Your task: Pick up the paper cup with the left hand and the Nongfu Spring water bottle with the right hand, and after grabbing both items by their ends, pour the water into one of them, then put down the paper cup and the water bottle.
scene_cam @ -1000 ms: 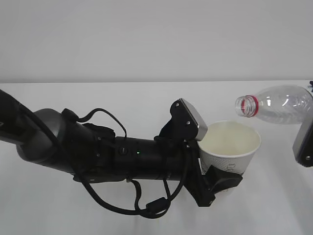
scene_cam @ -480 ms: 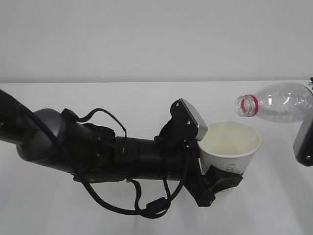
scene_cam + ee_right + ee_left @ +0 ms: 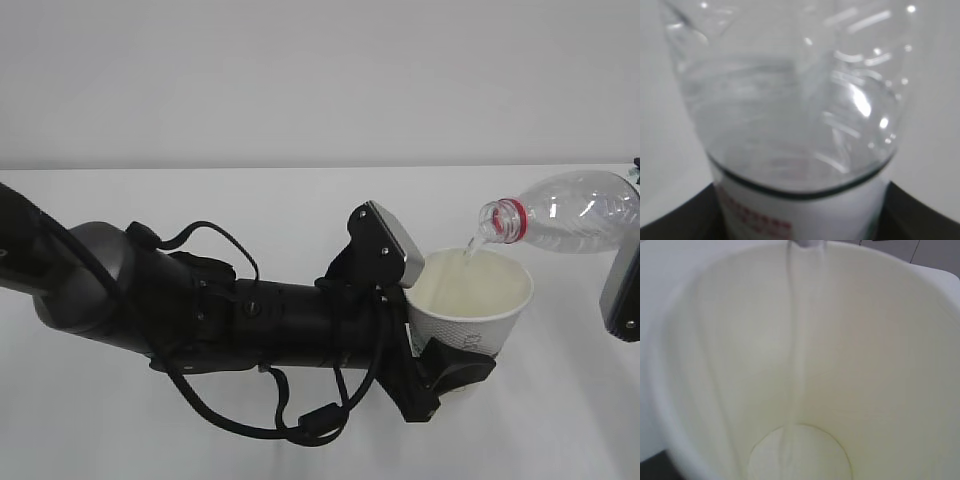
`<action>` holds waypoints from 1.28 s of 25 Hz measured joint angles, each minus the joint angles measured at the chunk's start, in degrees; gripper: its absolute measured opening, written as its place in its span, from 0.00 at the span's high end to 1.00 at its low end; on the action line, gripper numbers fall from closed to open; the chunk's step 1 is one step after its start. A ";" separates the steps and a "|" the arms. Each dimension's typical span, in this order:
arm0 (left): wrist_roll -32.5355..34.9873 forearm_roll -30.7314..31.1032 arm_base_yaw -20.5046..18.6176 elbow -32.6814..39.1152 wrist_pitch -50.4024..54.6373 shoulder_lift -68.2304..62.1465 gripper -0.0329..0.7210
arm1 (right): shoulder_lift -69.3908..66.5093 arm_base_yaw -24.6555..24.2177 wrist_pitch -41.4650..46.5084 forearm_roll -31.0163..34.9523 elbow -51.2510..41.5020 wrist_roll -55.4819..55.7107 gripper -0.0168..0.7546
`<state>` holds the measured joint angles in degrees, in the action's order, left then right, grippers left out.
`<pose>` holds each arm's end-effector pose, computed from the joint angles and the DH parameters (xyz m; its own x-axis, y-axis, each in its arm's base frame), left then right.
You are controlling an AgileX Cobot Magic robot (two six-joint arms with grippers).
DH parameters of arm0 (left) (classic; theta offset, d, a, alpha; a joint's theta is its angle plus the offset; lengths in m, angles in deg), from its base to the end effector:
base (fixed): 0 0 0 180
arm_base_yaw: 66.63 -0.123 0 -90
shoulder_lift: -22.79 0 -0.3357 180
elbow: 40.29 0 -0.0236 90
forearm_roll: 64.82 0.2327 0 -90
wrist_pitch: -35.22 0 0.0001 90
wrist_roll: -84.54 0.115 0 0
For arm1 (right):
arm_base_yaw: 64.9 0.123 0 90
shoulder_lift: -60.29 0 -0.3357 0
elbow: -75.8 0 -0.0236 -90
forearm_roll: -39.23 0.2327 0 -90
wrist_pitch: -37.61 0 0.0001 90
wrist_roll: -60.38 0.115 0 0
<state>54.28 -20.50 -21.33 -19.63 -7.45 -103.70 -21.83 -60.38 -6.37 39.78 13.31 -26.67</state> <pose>0.2697 -0.3499 0.1693 -0.1940 0.3143 -0.9293 0.9535 0.2830 -0.1034 0.2204 0.0167 0.2582 0.0614 -0.9965 -0.0561 -0.1878 0.0437 -0.9812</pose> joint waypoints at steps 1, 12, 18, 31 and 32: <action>0.00 0.00 0.00 0.00 0.00 0.00 0.25 | 0.00 0.00 0.00 0.00 0.00 0.00 0.42; 0.00 0.00 0.00 0.00 0.00 0.00 0.25 | 0.00 0.00 -0.10 0.00 0.00 0.00 0.42; 0.00 0.00 0.00 0.00 0.00 0.00 0.25 | 0.00 0.00 -0.23 0.00 0.00 0.00 0.42; 0.00 0.00 0.00 0.00 0.09 0.00 0.25 | 0.00 0.00 -0.23 0.00 0.00 0.00 0.42; 0.00 0.00 0.00 0.00 0.09 0.00 0.25 | 0.00 0.00 -0.23 0.00 0.00 0.00 0.42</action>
<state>54.28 -20.50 -21.33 -19.63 -7.36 -103.70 -21.83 -60.38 -6.60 39.78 13.31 -26.67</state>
